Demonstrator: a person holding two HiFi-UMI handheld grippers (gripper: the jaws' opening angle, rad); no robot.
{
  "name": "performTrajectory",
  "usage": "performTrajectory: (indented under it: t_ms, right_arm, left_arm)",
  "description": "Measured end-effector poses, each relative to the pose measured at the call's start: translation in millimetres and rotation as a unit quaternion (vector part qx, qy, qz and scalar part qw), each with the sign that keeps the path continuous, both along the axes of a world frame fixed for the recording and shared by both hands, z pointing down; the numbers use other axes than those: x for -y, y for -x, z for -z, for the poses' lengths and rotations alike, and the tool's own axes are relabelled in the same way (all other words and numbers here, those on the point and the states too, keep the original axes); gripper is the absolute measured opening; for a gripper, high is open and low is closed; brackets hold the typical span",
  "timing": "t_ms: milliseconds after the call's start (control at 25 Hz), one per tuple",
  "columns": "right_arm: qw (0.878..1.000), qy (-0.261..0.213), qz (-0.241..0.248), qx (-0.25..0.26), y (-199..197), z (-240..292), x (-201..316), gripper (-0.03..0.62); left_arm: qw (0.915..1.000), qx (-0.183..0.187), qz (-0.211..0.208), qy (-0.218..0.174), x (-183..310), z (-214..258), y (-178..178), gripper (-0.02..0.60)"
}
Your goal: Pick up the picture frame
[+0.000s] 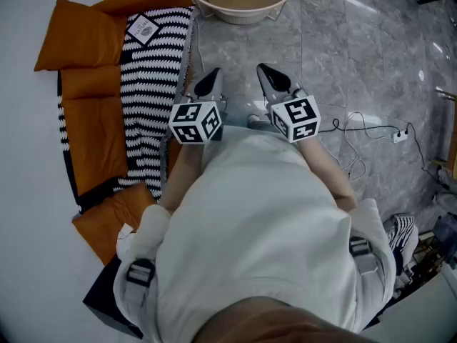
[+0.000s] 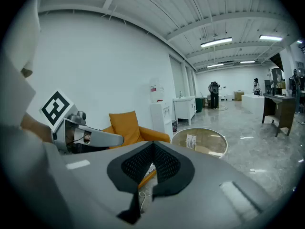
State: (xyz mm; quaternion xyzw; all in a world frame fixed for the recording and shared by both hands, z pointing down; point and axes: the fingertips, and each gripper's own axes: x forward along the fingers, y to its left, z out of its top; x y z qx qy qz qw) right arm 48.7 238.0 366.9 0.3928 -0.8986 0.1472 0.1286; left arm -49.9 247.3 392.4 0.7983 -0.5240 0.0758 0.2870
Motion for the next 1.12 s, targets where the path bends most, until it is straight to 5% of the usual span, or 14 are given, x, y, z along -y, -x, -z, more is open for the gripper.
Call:
performTrajectory:
  t_ms: [560, 1120]
  right_arm:
    - [1.000, -0.022, -0.018, 0.002, -8.5, 10.8, -52.1, -0.002]
    - [1.000, -0.001, -0.017, 0.013, -13.2, -2.6, -49.5, 0.000]
  left_arm:
    - [0.9994, 0.007, -0.028, -0.019, -44.4, 14.9, -17.5, 0.000]
    - [0.9995, 0.006, -0.031, 0.002, -48.1, -1.9, -28.2, 0.000]
